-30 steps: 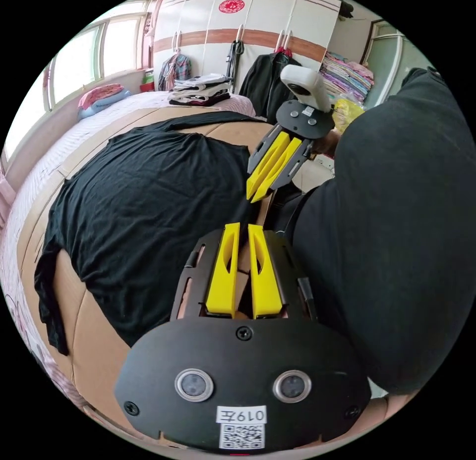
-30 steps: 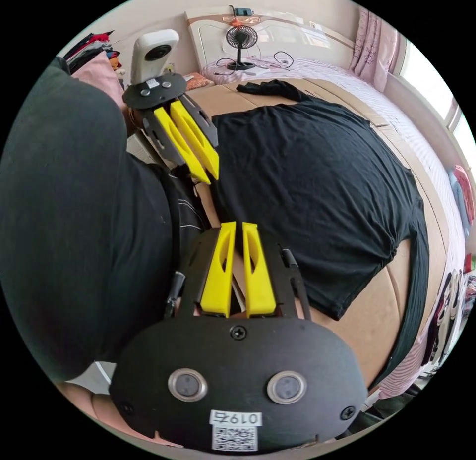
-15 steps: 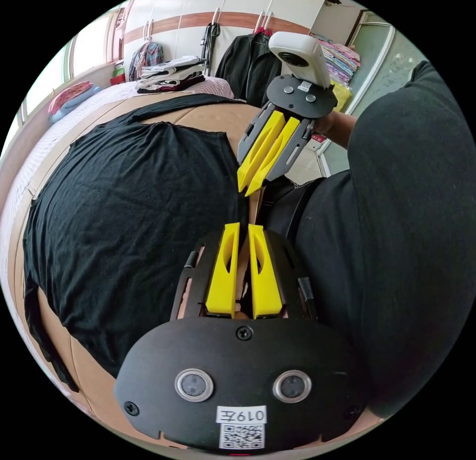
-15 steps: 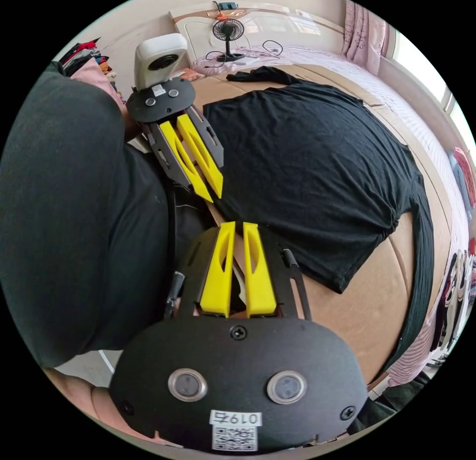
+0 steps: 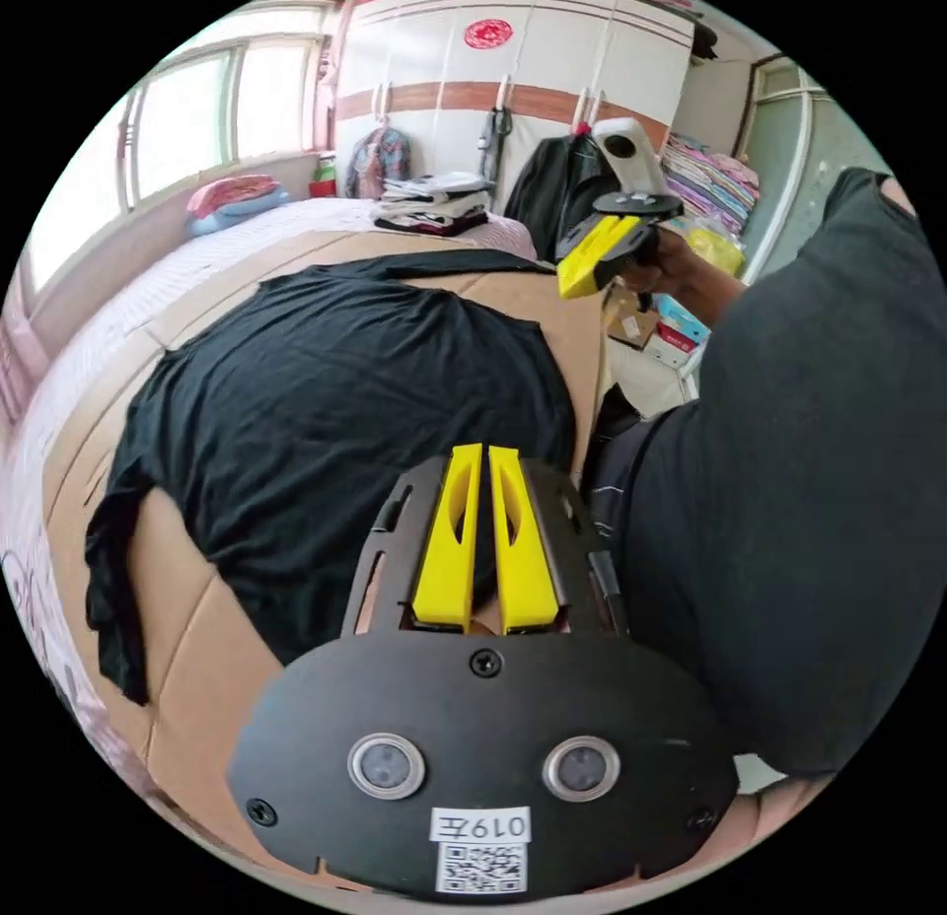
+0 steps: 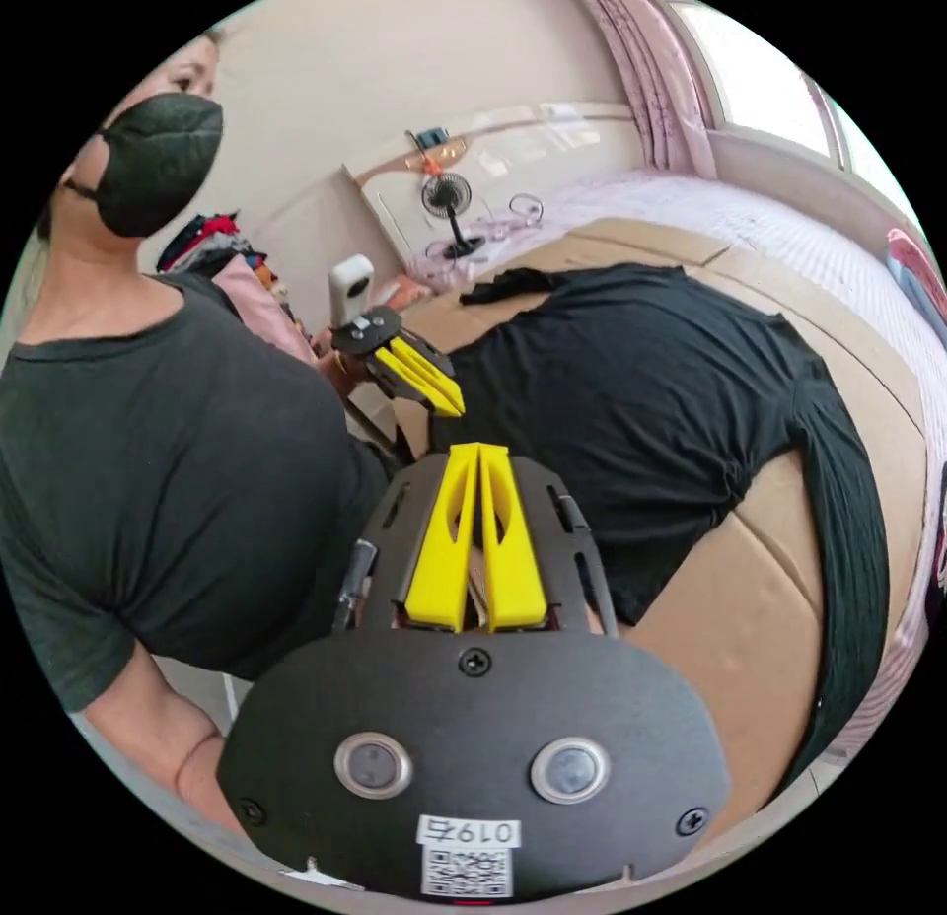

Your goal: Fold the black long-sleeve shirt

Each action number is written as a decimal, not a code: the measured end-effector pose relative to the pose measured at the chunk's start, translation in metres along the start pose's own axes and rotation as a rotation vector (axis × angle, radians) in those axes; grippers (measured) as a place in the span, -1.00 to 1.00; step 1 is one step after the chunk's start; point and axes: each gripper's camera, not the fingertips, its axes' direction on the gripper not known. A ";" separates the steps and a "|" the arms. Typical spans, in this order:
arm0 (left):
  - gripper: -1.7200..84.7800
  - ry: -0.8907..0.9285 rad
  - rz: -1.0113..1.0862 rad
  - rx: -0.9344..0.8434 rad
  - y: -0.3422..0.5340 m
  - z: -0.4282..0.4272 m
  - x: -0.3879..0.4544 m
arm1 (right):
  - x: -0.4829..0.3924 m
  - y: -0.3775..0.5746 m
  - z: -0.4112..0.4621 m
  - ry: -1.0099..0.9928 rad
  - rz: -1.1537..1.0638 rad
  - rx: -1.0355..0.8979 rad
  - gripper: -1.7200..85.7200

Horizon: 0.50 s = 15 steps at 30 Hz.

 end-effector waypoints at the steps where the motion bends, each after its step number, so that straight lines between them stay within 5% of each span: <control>1: -0.92 -0.085 -0.069 0.041 0.006 -0.013 -0.022 | 0.015 -0.015 0.000 -0.018 -0.023 0.076 -0.98; 7: -0.93 -0.463 -0.458 0.154 0.025 -0.070 -0.156 | 0.116 -0.141 0.053 0.123 -0.092 0.042 -0.98; 15: -0.93 -0.462 -0.383 0.106 -0.032 -0.060 -0.317 | 0.310 -0.305 0.133 0.091 0.015 -0.060 -0.92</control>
